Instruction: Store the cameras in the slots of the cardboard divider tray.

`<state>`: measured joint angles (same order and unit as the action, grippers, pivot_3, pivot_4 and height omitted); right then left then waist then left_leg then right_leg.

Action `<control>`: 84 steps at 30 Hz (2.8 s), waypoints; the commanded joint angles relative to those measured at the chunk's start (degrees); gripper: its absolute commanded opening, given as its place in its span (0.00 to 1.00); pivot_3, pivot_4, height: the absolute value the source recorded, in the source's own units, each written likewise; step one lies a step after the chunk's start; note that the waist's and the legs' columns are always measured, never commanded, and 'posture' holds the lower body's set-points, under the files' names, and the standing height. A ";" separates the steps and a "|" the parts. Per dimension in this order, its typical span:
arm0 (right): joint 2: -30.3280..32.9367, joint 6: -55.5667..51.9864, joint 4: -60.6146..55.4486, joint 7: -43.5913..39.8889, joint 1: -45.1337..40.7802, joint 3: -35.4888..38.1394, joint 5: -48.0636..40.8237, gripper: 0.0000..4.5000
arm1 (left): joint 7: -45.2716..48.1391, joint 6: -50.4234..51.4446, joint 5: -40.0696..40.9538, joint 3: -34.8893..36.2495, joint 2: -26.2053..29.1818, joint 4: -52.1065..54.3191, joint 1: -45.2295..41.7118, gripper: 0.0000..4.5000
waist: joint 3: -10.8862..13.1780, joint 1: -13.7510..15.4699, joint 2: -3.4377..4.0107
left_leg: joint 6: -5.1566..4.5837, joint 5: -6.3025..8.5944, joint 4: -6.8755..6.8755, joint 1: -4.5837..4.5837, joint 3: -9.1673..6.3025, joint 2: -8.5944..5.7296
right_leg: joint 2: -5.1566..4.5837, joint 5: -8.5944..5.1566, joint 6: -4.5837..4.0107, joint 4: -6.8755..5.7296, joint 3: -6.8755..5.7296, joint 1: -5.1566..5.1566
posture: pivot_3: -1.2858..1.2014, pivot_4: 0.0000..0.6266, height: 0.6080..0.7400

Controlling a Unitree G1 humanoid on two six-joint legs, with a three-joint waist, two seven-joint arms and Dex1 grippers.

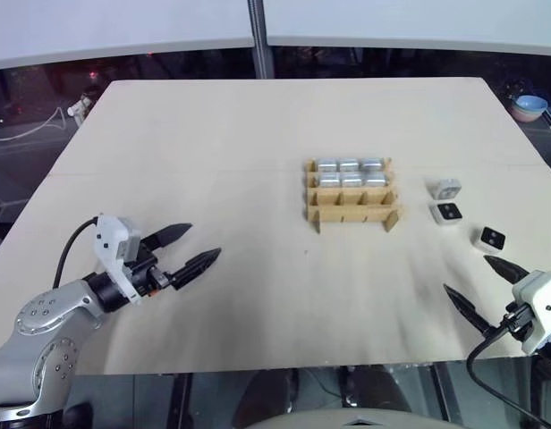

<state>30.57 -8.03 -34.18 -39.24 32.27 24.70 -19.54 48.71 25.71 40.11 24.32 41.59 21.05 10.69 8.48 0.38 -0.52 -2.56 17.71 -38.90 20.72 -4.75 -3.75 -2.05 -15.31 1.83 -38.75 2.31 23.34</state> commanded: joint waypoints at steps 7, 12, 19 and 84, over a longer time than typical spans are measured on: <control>0.27 -10.90 -4.13 9.07 -7.21 -0.36 -0.05 1.00 | 3.27 3.06 7.56 -3.82 0.51 8.57 -7.45 1.00 | 0.00 0.37 0.00 | 0.12 -0.07 0.01 0.03 -0.01 0.00 | -0.01 0.00 0.00 0.02 -0.03 0.02 | 0.52 0.24 1.00; 0.07 -23.14 0.23 16.79 -13.62 3.29 -0.81 1.00 | 13.49 4.77 13.44 -5.49 5.30 14.24 -7.66 1.00 | 0.01 0.21 0.01 | 0.13 -0.08 0.04 0.11 0.00 0.00 | 0.01 0.00 -0.01 0.12 -0.01 0.06 | 0.52 0.24 1.00; -3.59 -33.10 5.29 25.06 -20.44 2.96 -0.56 1.00 | 16.41 5.33 15.17 -7.31 7.29 14.15 -10.46 1.00 | 0.01 0.29 0.17 | 0.14 -0.10 0.26 0.05 0.00 0.01 | 0.03 0.00 -0.02 0.20 -0.01 0.07 | 0.52 0.24 1.00; 6.89 -1.91 -6.47 -4.41 -46.99 -34.30 10.43 0.43 | -27.82 47.25 55.73 -26.03 -3.48 -15.94 -49.35 1.00 | 0.34 -1.04 -0.18 | 0.20 -0.14 -0.40 1.02 -0.27 -0.09 | 0.06 0.02 0.01 -0.11 -0.20 0.91 | 0.52 0.24 1.00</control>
<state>37.65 -10.78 -37.87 -43.44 -13.82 -10.05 -9.23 20.19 72.40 96.24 -2.57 38.40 4.77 -37.55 8.82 -0.66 -0.69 -2.36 17.56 -39.31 21.74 -5.01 -3.85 -2.00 -15.29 1.83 -38.85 2.11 24.25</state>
